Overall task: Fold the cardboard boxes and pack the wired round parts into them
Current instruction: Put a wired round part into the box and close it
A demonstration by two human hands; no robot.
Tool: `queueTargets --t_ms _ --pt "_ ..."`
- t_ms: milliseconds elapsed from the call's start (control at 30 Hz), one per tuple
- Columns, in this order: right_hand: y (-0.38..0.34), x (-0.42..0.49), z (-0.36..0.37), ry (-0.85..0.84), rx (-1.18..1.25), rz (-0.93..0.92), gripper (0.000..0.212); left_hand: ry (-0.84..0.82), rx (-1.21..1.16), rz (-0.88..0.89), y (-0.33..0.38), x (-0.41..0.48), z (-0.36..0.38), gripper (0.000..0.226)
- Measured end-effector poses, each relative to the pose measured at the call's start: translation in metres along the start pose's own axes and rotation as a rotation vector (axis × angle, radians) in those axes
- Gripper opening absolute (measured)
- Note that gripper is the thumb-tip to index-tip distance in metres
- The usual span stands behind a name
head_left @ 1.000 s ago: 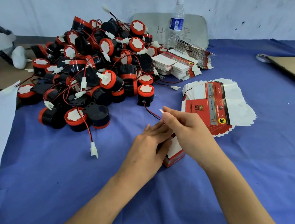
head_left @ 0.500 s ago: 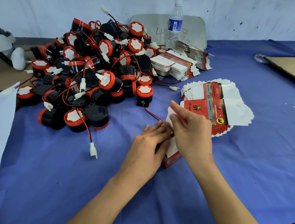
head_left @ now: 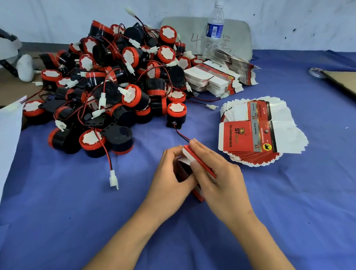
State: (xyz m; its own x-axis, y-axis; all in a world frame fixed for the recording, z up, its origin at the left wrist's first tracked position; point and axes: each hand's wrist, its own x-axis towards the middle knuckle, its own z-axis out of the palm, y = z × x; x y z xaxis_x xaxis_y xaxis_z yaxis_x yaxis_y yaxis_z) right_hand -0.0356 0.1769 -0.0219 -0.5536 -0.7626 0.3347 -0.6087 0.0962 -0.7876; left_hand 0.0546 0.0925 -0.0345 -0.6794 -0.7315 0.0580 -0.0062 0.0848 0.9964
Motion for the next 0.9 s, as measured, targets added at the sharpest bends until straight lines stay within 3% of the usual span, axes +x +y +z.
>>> queueTargets --t_ms 100,233,500,900 --pt "0.004 -0.006 0.006 0.033 -0.188 -0.066 0.034 -0.081 -0.177 -0.038 -0.003 -0.001 -0.013 0.042" --pt "0.005 -0.01 0.012 0.101 -0.418 -0.217 0.032 -0.03 -0.264 -0.077 -0.008 0.0 -0.021 0.036" --pt "0.008 -0.011 0.012 0.174 -0.505 -0.327 0.029 0.015 -0.14 -0.009 -0.008 0.002 -0.016 0.015" --pt "0.007 -0.01 0.015 0.193 -0.543 -0.356 0.027 0.082 -0.289 -0.243 -0.002 0.01 -0.015 0.019"
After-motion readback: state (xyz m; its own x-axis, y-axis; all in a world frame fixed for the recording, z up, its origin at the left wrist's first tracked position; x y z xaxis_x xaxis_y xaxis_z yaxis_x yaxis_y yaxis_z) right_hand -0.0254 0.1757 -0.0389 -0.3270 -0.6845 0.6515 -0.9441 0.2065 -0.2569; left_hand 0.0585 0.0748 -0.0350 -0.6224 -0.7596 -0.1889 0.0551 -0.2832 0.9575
